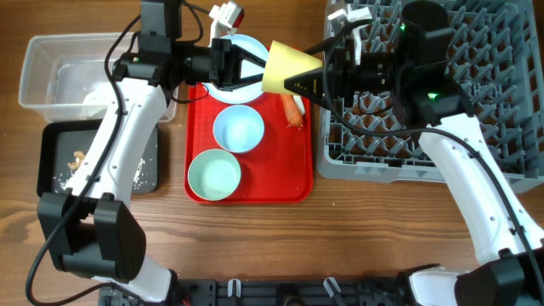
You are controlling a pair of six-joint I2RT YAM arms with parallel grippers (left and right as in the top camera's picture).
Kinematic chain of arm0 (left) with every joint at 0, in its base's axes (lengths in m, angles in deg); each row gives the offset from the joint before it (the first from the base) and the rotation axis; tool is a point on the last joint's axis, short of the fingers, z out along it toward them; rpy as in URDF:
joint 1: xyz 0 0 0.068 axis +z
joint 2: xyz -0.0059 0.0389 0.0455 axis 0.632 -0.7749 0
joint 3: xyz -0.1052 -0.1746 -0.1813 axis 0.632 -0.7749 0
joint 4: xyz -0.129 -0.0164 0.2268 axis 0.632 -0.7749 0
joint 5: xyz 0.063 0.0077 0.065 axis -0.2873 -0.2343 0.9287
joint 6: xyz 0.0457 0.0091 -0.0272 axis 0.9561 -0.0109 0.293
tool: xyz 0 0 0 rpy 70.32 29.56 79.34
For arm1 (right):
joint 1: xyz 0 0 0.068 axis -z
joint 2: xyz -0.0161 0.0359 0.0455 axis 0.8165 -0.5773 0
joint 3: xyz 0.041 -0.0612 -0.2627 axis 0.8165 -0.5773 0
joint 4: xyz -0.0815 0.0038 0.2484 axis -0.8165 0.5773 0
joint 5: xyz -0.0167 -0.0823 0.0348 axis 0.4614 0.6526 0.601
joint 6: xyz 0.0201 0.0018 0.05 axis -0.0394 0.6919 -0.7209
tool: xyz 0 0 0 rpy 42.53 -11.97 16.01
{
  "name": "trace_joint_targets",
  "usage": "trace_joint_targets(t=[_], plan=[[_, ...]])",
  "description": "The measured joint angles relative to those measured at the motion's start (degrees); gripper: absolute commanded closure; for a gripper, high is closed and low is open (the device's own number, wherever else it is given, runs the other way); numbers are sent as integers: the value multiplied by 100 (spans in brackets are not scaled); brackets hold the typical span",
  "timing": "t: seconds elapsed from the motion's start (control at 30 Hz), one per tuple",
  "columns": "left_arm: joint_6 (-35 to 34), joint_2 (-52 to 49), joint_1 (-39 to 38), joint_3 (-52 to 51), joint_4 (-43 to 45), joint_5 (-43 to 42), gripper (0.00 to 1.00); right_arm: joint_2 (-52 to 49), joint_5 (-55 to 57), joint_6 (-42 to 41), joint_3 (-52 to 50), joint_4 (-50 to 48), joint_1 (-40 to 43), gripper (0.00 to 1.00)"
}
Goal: Sort waste into correct bins and load items into the dishwasher rack
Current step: 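Lift the yellow cup and hand it to the right gripper, then lower the yellow cup into the dish rack with the right gripper and release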
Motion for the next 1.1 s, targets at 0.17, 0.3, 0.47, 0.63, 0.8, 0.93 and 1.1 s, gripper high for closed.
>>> trace_joint_targets(t=[0.17,0.3,0.47,0.63,0.8,0.93,1.1], plan=[[-11,0,-2,0,0,66,80,0,46,-173,0,35,476,43],[-11,0,0,0,0,114,75,0,197,-326,31,850,1340,47],[-9,0,-2,0,4,326,72,2,1762,-372,59,2946,2074,46],[-9,0,-2,0,-55,1128,73,457,4079,-389,46,4437,1923,44],[-11,0,-2,4,-682,2973,73,737,5954,-551,55,5431,1384,43],[-9,0,-2,11,-1390,4811,73,483,6544,-715,55,5720,817,43],[-9,0,0,11,-1816,6166,73,-160,6728,-811,57,5742,750,42]])
